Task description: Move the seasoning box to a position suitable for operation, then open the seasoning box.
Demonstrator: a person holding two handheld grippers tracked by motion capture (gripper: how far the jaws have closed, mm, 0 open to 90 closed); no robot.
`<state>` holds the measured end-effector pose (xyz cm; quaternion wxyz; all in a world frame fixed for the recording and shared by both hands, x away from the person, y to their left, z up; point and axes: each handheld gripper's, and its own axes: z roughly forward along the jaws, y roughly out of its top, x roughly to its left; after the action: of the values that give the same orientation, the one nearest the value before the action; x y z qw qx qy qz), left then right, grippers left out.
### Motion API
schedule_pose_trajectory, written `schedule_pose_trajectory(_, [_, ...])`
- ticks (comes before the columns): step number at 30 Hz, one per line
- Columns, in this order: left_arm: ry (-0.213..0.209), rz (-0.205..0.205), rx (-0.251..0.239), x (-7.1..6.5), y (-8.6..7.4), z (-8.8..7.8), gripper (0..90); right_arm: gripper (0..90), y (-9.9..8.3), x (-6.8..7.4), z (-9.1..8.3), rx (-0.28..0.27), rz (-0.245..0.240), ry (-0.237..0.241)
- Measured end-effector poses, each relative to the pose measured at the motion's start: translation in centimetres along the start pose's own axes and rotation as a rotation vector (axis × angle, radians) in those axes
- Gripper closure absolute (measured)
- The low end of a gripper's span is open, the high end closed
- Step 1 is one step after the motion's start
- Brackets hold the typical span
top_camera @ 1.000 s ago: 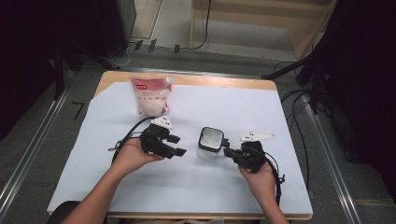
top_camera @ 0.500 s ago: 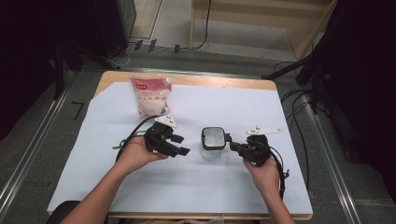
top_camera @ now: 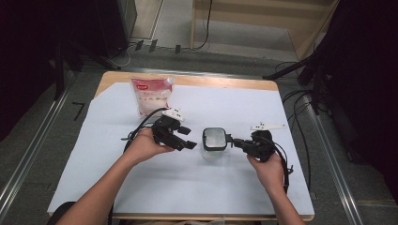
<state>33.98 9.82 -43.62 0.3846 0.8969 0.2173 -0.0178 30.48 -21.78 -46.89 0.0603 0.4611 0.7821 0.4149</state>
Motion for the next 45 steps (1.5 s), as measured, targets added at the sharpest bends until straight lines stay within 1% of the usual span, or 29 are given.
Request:
schedule_pose_trajectory(1, [-0.017, -0.002, 0.002, 0.1, 0.2, 0.2, 36.1, 90.0, 0.1, -0.1, 0.0, 0.001, -0.002, 0.0])
schedule_pose_trajectory(2, [-0.042, -0.005, 0.0, 0.3, 0.5, 0.4, 37.1, 90.0, 0.2, -0.1, 0.2, -0.003, -0.006, 0.001])
schedule_pose_trajectory(3, [-0.055, 0.005, 0.009, 0.5, 0.9, 0.6, 36.8, 90.0, 0.3, -0.2, 0.2, -0.002, -0.014, 0.001])
schedule_pose_trajectory(5, [-0.089, 0.008, 0.011, 0.8, 1.3, 0.9, 34.6, 90.0, 0.5, -0.5, 0.3, 0.001, -0.006, 0.014])
schedule_pose_trajectory(6, [-0.103, 0.01, 0.003, 1.0, 1.5, 1.1, 33.4, 90.0, 0.5, -0.6, 0.4, 0.004, -0.006, 0.019])
schedule_pose_trajectory(7, [-0.11, 0.009, 0.009, 1.1, 1.7, 1.3, 31.6, 90.0, 0.4, -0.7, 0.5, 0.01, -0.006, 0.018])
schedule_pose_trajectory(8, [-0.105, 0.023, 0.01, 1.2, 1.7, 1.4, 30.7, 90.0, 0.4, -0.8, 0.6, 0.015, -0.01, 0.016])
schedule_pose_trajectory(9, [-0.11, 0.023, 0.006, 1.2, 1.7, 1.5, 30.0, 90.0, 0.3, -0.8, 0.6, 0.021, -0.013, 0.01])
schedule_pose_trajectory(11, [-0.112, 0.031, 0.012, 1.1, 1.7, 1.7, 27.9, 90.0, 0.3, -0.7, 0.6, 0.019, -0.017, 0.008])
schedule_pose_trajectory(13, [-0.1, 0.06, 0.022, 0.8, 1.7, 1.9, 26.1, 90.0, 0.2, -0.6, 0.5, 0.017, -0.008, 0.005])
schedule_pose_trajectory(16, [-0.105, 0.067, 0.017, 0.6, 1.8, 2.3, 24.7, 90.0, 0.1, -0.6, 0.6, 0.015, -0.003, 0.006])
schedule_pose_trajectory(19, [-0.093, 0.087, 0.027, 0.5, 1.9, 2.6, 24.7, 90.0, 0.1, -0.6, 0.6, 0.014, -0.006, 0.0])
schedule_pose_trajectory(21, [-0.091, 0.083, 0.017, 0.4, 1.9, 2.9, 24.6, 90.0, 0.0, -0.6, 0.7, 0.013, -0.003, -0.004])
schedule_pose_trajectory(28, [-0.088, 0.101, 0.025, 0.3, 2.0, 3.6, 23.6, 90.0, 0.1, -0.7, 1.0, 0.012, 0.016, -0.01])
schedule_pose_trajectory(33, [-0.094, 0.102, 0.025, 0.3, 1.9, 4.2, 20.3, 90.0, 0.0, -0.7, 1.1, 0.004, 0.024, -0.012])
schedule_pose_trajectory(36, [-0.086, 0.094, 0.026, 0.2, 1.9, 4.8, 18.1, 90.0, -0.2, -0.6, 1.1, 0.003, 0.026, -0.016])
schedule_pose_trajectory(37, [-0.082, 0.099, 0.039, 0.1, 1.9, 5.0, 17.4, 90.0, -0.3, -0.6, 1.1, 0.003, 0.024, -0.018])
schedule_pose_trajectory(38, [-0.079, 0.094, 0.038, 0.1, 1.8, 5.2, 17.3, 90.0, -0.3, -0.6, 1.1, -0.001, 0.025, -0.018])
schedule_pose_trajectory(39, [-0.071, 0.108, 0.045, 0.1, 1.8, 5.3, 16.9, 90.0, -0.4, -0.6, 1.1, -0.002, 0.029, -0.018])
schedule_pose_trajectory(41, [-0.07, 0.109, 0.042, 0.1, 1.8, 5.5, 16.8, 90.0, -0.4, -0.5, 1.1, -0.005, 0.035, -0.022])
schedule_pose_trajectory(45, [-0.067, 0.111, 0.04, 0.0, 1.8, 5.5, 16.6, 90.0, -0.6, -0.5, 1.1, -0.013, 0.029, -0.026])
